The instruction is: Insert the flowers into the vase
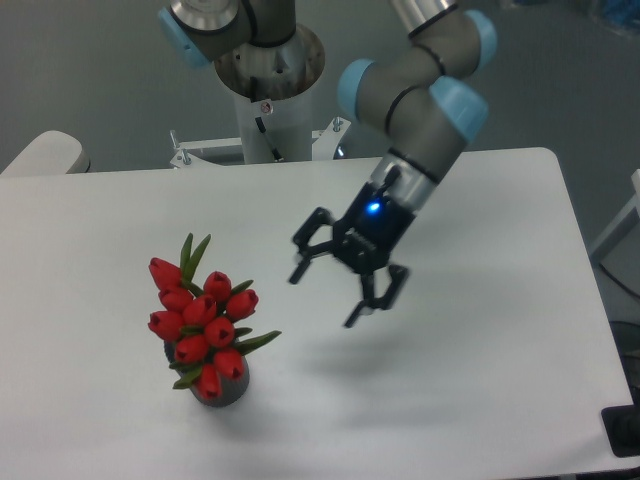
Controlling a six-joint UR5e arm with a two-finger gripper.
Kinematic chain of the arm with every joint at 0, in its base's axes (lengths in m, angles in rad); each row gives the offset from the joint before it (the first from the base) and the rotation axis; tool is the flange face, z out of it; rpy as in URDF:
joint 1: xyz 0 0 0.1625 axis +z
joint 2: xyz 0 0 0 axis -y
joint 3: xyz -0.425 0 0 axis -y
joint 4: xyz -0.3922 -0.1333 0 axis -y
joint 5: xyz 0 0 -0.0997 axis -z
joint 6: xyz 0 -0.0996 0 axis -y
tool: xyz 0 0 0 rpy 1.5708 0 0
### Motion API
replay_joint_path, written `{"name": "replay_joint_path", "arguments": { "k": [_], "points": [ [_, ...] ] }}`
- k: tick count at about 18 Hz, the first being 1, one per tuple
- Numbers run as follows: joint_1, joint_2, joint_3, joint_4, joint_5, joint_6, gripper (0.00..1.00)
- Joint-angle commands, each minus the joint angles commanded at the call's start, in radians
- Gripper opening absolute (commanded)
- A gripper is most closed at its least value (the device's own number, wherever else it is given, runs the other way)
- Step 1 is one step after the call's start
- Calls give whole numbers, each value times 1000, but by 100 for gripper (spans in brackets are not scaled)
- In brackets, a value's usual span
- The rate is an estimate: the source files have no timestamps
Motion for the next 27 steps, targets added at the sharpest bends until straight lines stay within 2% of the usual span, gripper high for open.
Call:
{"name": "replay_joint_path", "arguments": {
  "k": [5,8,11,14,17,21,24,27],
  "points": [
    [0,-8,80,-2,195,3,100],
    [-6,-20,129,-5,353,78,100],
    [-11,-29,186,-21,425,153,100],
    [-17,-31,238,-80,534,311,100],
    [-29,-47,328,-225,618,408,100],
    [-40,-83,466,-395,674,436,100],
    [-46,-98,517,-446,718,478,100],
    [-66,-103,523,-445,746,486,100]
  ]
}}
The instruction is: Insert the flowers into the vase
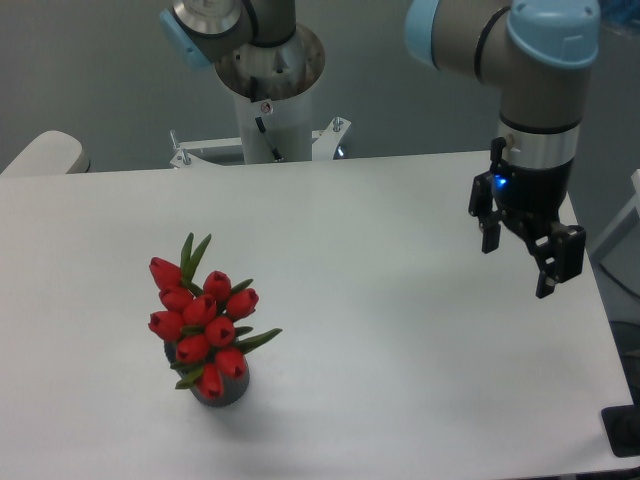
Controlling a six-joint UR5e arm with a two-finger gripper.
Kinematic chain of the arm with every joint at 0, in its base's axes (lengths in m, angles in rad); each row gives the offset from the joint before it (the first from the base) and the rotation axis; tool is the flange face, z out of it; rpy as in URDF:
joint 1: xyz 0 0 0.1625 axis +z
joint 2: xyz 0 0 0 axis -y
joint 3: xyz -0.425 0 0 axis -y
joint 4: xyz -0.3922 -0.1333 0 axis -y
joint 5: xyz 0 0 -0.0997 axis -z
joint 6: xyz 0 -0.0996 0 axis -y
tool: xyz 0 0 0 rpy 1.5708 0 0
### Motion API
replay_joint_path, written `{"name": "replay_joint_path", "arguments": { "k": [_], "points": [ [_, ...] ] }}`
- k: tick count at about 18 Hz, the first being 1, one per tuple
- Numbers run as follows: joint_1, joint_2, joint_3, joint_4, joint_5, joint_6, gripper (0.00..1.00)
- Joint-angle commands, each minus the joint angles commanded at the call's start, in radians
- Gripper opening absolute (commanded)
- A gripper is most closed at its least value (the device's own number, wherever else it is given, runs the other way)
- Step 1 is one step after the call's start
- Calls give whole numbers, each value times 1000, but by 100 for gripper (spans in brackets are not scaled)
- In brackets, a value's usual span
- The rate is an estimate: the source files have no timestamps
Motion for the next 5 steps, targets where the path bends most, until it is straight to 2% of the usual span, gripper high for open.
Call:
{"name": "replay_joint_path", "arguments": {
  "k": [5],
  "points": [
    [-18,-2,-11,12,12,-8,100]
  ]
}}
